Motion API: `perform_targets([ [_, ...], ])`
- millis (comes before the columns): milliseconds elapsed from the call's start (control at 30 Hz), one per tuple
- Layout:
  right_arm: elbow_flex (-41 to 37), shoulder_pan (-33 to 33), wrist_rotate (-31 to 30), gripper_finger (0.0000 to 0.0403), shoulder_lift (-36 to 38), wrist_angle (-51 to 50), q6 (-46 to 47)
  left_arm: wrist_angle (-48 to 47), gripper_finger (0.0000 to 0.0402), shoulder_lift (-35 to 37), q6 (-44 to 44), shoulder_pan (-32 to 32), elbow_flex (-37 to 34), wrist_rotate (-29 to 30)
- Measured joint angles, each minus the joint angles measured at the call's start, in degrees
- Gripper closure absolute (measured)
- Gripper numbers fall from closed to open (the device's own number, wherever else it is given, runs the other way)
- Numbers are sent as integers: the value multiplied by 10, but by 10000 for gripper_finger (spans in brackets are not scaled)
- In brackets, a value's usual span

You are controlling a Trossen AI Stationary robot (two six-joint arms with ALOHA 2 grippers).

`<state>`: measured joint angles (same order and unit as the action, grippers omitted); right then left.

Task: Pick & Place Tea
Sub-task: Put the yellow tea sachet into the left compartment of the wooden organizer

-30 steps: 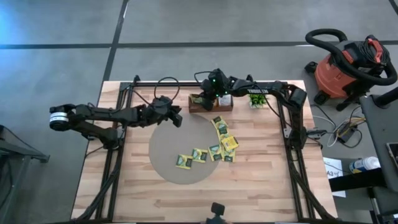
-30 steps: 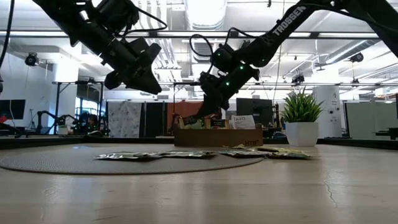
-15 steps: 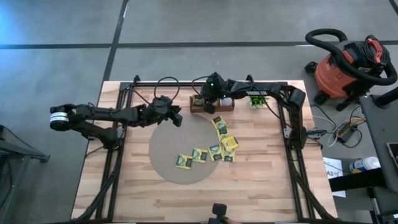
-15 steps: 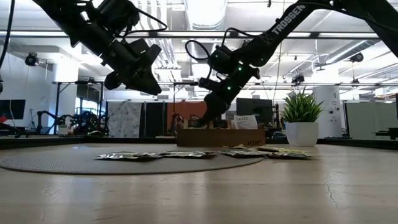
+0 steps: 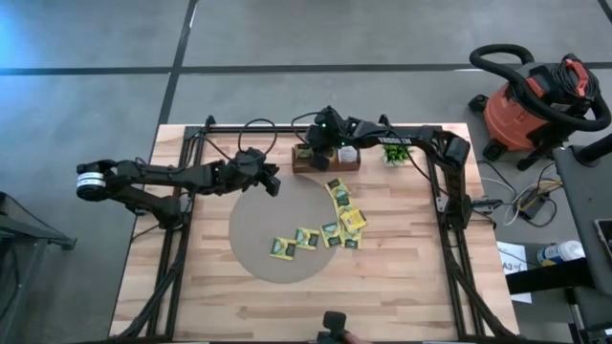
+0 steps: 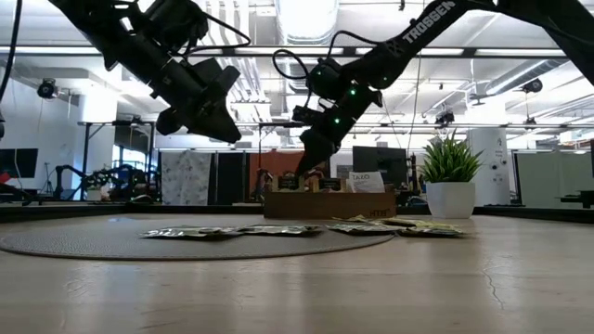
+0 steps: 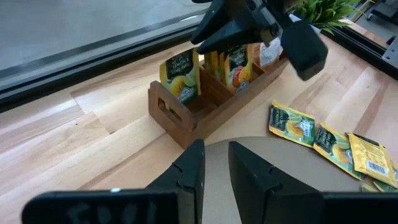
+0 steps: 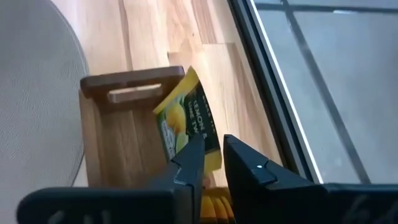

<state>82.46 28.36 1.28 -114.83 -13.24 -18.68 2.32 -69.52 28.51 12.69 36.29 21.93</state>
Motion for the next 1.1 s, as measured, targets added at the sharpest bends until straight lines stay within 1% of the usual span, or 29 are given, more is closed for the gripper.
perform_targets([
  [133,35,0,0,325,0,-54,19,-13,335,0,1,0,0,-12],
  [200,60,-1,0,317,0,-90,40,-29,335,0,-1,0,0,-51],
  [300,101,-3,3,306,2,-157,66,-57,335,0,-16,-3,0,-137],
  [367,125,-8,16,301,3,-210,75,-74,335,0,-30,-11,0,-185],
  [433,140,-14,49,297,3,-261,82,-94,335,0,-41,-22,0,-212],
  [533,147,-29,115,296,3,-313,118,-120,335,0,-56,-40,0,-233],
  [633,134,-52,187,300,7,-331,172,-138,335,0,-68,-57,0,-257],
  [700,119,-74,209,304,12,-330,210,-141,335,0,-79,-69,0,-274],
  [800,91,-117,211,309,19,-317,269,-138,335,0,-100,-80,-3,-284],
  [900,69,-161,205,312,19,-303,349,-139,335,0,-128,-80,-16,-287],
  [967,55,-191,180,311,19,-284,407,-129,335,0,-142,-80,-26,-294],
  [1100,41,-248,126,306,19,-254,524,-113,335,0,-147,-93,-45,-332],
])
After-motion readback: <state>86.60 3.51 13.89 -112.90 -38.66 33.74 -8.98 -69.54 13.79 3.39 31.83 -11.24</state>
